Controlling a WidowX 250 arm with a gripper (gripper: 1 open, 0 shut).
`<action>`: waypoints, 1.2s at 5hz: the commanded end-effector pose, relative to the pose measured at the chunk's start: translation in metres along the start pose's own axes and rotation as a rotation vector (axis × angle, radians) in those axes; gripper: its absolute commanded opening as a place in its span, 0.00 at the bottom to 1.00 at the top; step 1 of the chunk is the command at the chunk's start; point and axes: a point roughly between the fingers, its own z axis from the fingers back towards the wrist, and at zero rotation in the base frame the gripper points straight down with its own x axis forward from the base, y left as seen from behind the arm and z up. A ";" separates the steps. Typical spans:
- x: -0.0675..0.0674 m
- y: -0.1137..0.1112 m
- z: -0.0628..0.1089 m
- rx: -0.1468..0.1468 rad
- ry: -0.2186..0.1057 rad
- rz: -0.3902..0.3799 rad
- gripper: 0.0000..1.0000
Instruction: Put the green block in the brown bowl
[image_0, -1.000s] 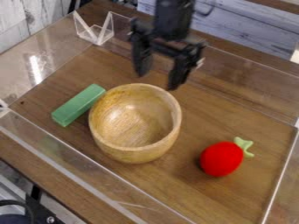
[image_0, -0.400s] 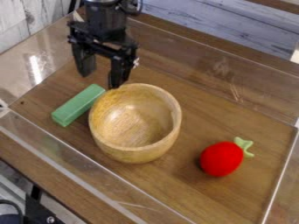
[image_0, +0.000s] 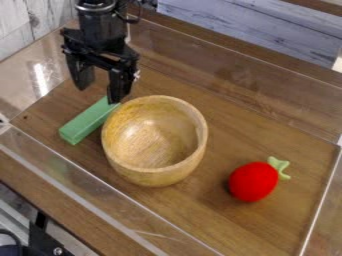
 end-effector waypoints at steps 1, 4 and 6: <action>0.006 0.012 -0.004 0.007 -0.034 0.003 1.00; 0.019 0.035 -0.038 -0.021 -0.053 0.011 1.00; 0.028 0.045 -0.054 -0.035 -0.049 0.003 1.00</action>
